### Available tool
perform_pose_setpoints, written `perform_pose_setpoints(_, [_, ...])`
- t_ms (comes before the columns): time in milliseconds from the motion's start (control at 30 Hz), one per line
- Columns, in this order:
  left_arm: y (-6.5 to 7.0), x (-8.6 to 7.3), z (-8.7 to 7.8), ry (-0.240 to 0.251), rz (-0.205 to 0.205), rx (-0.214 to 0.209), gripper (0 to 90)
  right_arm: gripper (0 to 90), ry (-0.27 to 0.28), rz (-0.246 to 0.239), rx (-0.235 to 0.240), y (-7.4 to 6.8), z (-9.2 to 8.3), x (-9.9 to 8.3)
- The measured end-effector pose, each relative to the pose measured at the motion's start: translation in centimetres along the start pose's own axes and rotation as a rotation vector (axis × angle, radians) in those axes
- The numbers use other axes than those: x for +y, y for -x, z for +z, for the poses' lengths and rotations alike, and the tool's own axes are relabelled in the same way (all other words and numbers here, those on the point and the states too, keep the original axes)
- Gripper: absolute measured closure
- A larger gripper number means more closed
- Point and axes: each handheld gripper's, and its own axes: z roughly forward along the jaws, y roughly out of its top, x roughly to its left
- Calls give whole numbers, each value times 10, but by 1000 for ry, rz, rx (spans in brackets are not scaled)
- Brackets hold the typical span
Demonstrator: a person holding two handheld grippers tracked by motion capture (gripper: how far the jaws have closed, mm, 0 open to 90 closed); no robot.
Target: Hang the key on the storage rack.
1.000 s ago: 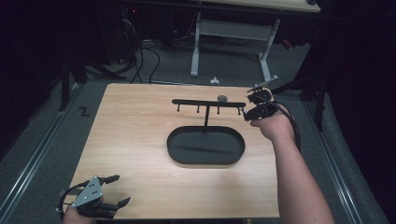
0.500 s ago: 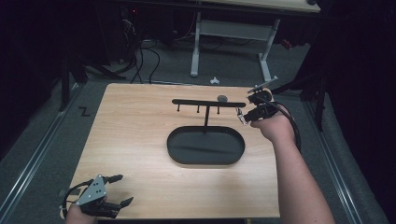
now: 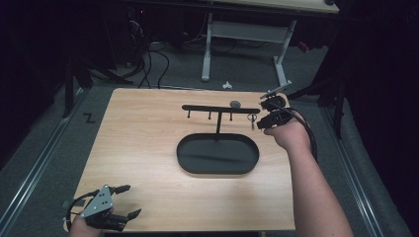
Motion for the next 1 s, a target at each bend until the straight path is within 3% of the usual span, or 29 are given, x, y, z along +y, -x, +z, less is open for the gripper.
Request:
perform_pose_setpoints(533, [2,-1,-4,3,1,2,153,661,-4,-9,-3,-7,12,-9])
perform_pose_setpoints(767, [3,0,0,-9,9,-11,153,508,18,-9,4,-6,17,-18])
perform_pose_setpoints(1000, [3,0,0,-7,6,-12,153,428,18,12,7,-4,28,-32])
